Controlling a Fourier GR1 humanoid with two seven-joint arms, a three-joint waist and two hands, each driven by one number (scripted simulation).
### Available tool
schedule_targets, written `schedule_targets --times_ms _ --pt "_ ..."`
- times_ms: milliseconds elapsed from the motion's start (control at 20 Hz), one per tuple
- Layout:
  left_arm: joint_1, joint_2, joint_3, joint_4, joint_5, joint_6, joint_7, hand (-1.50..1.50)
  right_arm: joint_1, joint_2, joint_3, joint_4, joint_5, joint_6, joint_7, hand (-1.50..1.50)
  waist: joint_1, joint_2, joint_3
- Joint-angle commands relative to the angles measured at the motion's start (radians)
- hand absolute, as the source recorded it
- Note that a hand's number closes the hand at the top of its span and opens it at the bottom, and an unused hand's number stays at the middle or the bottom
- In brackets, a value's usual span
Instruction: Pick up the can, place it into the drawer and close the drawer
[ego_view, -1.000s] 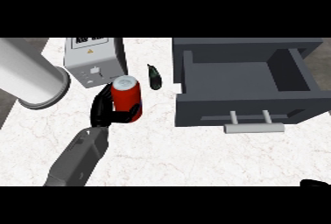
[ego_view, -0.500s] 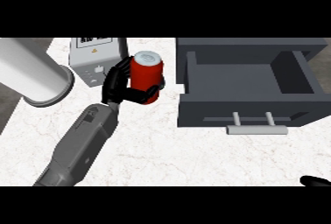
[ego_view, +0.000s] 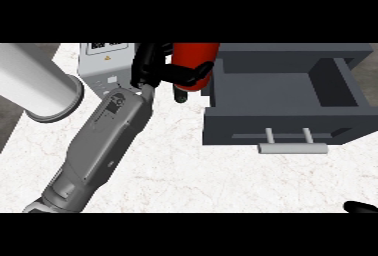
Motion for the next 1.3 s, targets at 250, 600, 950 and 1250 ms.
schedule_targets --times_ms 250,600,950,1250 --pt "-0.254 -0.090 0.005 0.060 -0.099 0.130 0.168 1.50 -0.001 -0.004 -0.003 -0.016 -0.009 0.002 0.022 -1.50 -0.015 0.003 0.000" --pt "-0.452 -0.100 0.053 0.240 -0.080 0.103 0.219 1.50 -0.053 -0.025 -0.018 0.028 -0.012 -0.004 0.016 -1.50 -0.027 0.009 0.000" --pt "-0.576 -0.101 0.017 0.401 -0.033 0.124 0.197 1.50 -0.065 -0.039 -0.025 0.035 -0.035 0.014 0.010 -1.50 -0.046 0.013 0.001" --pt "-0.669 -0.101 -0.029 0.521 0.015 0.169 0.178 1.50 -0.135 -0.051 0.003 0.040 -0.021 -0.009 0.055 -1.50 -0.082 0.024 0.003"
